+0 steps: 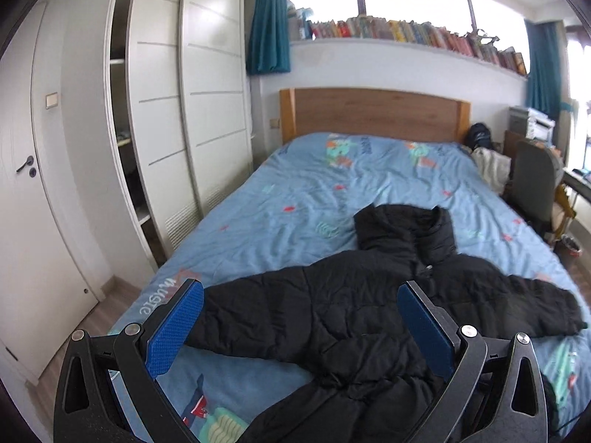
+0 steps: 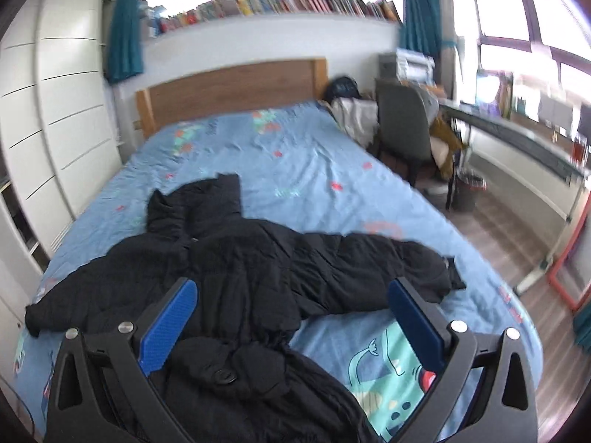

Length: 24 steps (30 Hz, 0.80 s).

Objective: Fold large clothes
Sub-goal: 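Move the right gripper down to the coat sleeve cuff nearest it, then close the right gripper on the black sleeve cuff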

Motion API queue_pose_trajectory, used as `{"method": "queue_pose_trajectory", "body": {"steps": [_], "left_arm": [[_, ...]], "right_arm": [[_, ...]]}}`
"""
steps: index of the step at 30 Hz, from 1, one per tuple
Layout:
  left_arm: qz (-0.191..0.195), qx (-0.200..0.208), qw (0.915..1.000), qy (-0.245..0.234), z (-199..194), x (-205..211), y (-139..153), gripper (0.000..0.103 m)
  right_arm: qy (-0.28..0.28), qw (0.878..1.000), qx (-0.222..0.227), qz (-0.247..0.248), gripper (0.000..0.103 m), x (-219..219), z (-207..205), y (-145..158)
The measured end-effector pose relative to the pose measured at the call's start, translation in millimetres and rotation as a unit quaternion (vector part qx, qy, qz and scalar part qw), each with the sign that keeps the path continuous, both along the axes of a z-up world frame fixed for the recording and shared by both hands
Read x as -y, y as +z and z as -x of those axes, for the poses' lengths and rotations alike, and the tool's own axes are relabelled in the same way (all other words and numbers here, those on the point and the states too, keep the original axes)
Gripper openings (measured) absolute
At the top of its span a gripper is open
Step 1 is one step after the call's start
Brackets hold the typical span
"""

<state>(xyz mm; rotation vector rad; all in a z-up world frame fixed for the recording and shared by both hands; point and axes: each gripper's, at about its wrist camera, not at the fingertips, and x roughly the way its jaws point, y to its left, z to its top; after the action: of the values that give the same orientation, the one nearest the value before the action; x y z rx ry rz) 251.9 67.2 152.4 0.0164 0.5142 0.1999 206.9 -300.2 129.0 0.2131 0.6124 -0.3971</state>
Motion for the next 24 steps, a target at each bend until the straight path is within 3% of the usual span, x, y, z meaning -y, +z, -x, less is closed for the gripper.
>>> {"method": "queue_pose_trajectory", "body": {"steps": [3,8,14,19,24], "left_arm": [[0.002,-0.019,0.9998,0.006,-20,0,-17,0.103],[0.006,-0.055,0.9984,0.008,-49,-2,-53,0.103],[0.009,-0.098,0.9951,0.006,-74,0,-96,0.103],[0.001,-0.124,0.9923,0.010,-86,-1,-123,0.103],[-0.003,-0.140,0.9900,0.016,-95,-2,-142,0.103]], "right_arm": [[-0.026,0.997,-0.030,-0.060,0.103,46,-24,-39],[-0.072,0.989,-0.061,-0.113,0.103,102,-45,-102],[-0.131,0.970,-0.073,-0.191,0.103,161,-47,-166],[-0.168,0.958,-0.063,-0.224,0.103,201,-47,-194],[-0.210,0.941,-0.026,-0.263,0.103,243,-42,-209]]}}
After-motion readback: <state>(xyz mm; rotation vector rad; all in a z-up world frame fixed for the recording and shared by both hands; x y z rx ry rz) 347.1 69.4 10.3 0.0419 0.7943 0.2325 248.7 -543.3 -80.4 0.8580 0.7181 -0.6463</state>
